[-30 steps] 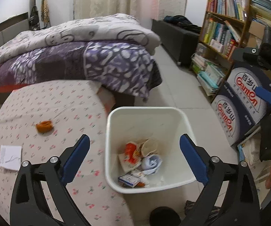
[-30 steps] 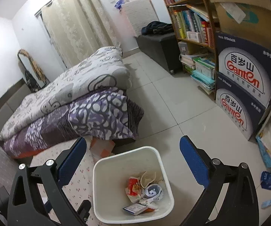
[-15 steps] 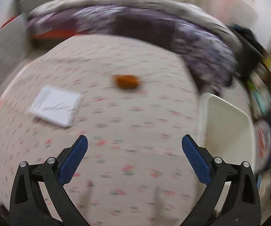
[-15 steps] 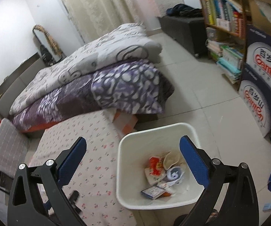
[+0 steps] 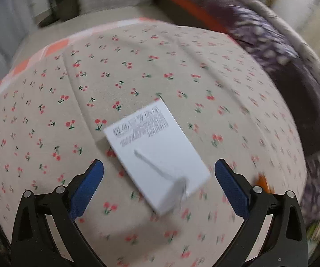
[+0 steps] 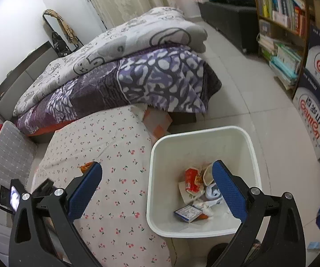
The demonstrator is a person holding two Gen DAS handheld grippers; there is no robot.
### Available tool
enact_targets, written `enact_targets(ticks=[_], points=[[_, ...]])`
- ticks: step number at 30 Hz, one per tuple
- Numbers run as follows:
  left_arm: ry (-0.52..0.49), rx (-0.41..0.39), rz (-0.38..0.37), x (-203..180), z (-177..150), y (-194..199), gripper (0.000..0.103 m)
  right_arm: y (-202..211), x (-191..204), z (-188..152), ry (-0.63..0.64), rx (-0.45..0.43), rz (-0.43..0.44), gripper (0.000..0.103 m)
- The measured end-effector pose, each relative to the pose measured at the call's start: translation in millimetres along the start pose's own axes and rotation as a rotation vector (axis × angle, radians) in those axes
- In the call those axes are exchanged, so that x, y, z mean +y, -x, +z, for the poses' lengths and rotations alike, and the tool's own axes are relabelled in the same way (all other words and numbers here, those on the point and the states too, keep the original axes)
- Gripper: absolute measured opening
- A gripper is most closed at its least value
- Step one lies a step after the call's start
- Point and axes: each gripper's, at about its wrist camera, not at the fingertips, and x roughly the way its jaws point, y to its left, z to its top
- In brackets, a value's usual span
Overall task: Collect trash
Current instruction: 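Grasp the white tag card with the left gripper while the right moves to the orange peel, then grasp the orange peel piece with the right gripper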
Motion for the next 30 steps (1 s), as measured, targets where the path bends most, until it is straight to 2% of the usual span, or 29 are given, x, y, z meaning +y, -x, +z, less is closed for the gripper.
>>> enact_targets(ticks=[3,5,6,9,12,14,18,20,24,27,30], points=[[0.047,0.065,0.059,-6,7,-23,0.096,-7,2,3,-0.025,0.03,0.024,0.096],[0.033,0.111,0.075,-12,6,-36,0.096,-13,9,6,-0.03,0.043,0.037,0.096],[0.009,0.102,0.086,-15,6,-37,0.096,-14,12,7,-0.025,0.045,0.039,0.096],[-0.068,0.067,0.057,-18,5,-37,0.095,-23,28,7,0.002,0.053,0.036,0.096],[-0.24,0.008,0.002,-25,7,-30,0.076,-33,48,5,0.046,0.069,0.041,0.096],[-0.375,-0.004,-0.059,-24,4,-27,0.075,-44,68,1,0.115,0.077,0.05,0.096],[-0.578,0.0,-0.139,-6,7,-26,0.073,-80,107,-11,0.283,0.122,0.05,0.096],[-0.629,0.018,-0.152,8,15,-22,0.072,-104,129,-22,0.379,0.163,0.051,0.096],[-0.689,0.004,-0.169,41,34,-8,0.072,-139,165,-43,0.522,0.173,0.052,0.096],[-0.632,0.015,-0.237,63,54,6,0.072,-162,192,-56,0.611,0.174,0.06,0.096],[-0.609,0.028,-0.28,78,60,15,0.072,-183,205,-61,0.607,0.187,0.081,0.094]])
